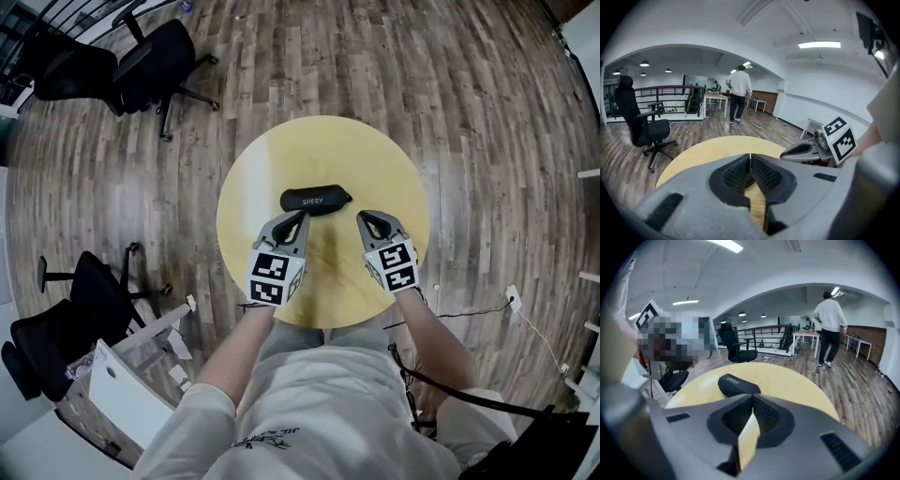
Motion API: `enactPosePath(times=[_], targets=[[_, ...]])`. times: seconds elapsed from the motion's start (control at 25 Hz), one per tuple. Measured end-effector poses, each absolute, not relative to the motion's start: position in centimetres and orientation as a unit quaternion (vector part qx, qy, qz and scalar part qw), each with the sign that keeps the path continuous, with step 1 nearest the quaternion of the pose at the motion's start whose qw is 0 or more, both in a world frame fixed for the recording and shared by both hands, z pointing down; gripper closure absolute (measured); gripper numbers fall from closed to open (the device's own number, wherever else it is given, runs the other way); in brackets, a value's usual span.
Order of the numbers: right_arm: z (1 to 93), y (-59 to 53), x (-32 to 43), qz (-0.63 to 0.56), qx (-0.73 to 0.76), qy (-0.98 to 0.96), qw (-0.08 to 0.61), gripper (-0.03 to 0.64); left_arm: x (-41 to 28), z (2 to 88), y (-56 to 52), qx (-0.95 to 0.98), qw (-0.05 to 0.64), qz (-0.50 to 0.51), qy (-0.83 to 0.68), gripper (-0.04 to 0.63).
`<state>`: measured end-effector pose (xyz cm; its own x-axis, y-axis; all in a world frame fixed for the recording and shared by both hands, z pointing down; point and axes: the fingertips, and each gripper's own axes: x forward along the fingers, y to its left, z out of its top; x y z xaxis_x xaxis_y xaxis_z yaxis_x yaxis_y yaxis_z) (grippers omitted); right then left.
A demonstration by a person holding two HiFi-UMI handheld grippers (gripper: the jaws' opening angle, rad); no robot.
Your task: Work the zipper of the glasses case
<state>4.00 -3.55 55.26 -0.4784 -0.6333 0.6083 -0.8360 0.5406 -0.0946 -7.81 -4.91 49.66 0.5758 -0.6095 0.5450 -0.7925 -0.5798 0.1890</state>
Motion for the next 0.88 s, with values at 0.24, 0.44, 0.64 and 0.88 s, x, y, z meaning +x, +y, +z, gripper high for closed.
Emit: enactPosePath(times=[0.24,0.44,0.64,0.88], targets=[[60.1,-5.8,2.5,0.183,0.368,-0.856,0.314,0.606,-7.7,56.2,-8.5,0.839,0.237,0.273,-0.406,0.588],[61.9,-7.1,1.9,0.166,0.297,-0.870,0.356,0.560,-7.5,59.4,-8.7,0.824,0.275,0.315,-0.382,0.588],[62.9,-8.3,2.3,0.115,0.253,-0.865,0.418,0.560,-7.2,60.0,-8.6,0.827,0.276,0.330,-0.362,0.589],[63.6,-8.4,1.5,0.044,0.179,-0.858,0.480,0.560,-7.7,59.8,-8.1,0.827,0.273,0.336,-0.358,0.589]])
